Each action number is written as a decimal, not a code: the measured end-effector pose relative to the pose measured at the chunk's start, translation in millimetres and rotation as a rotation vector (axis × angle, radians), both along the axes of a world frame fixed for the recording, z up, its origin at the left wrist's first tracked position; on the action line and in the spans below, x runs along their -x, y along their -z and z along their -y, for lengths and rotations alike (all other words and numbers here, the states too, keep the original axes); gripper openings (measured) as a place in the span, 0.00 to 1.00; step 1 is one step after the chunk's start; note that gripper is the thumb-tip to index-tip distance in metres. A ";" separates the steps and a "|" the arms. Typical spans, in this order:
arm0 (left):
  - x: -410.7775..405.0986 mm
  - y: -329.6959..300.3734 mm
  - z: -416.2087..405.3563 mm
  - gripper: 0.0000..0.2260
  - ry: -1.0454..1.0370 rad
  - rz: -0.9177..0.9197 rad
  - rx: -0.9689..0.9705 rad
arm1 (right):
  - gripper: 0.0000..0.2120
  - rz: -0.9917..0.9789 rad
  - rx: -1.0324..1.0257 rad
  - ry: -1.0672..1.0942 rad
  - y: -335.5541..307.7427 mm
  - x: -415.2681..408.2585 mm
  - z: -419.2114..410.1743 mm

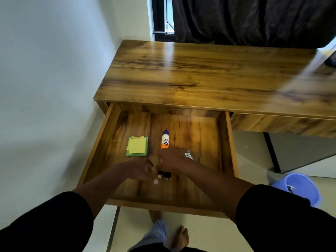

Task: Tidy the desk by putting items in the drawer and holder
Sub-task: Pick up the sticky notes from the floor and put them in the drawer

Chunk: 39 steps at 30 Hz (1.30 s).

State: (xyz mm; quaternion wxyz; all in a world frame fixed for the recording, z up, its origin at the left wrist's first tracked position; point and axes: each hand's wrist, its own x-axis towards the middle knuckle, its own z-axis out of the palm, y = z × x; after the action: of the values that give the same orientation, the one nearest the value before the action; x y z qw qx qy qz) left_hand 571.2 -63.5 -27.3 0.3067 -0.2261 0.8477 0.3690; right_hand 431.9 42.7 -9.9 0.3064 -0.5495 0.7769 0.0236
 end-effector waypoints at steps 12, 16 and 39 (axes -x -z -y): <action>6.9 15.1 -59.9 0.37 0.310 0.255 0.010 | 0.23 0.457 -0.449 -0.093 14.8 9.8 -81.6; 10.4 12.6 -61.0 0.35 0.332 0.258 0.022 | 0.33 0.410 -0.385 -0.131 37.1 8.6 -87.2; 56.1 -4.4 -15.6 0.38 0.332 0.089 0.254 | 0.15 0.328 -0.045 -0.059 24.1 47.0 -56.2</action>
State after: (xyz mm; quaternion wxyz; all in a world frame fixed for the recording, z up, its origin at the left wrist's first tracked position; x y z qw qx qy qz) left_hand 515.1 -47.8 -22.9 0.3693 -0.1361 0.8988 0.1930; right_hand 384.9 98.9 -34.0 0.4408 -0.5614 0.6992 -0.0401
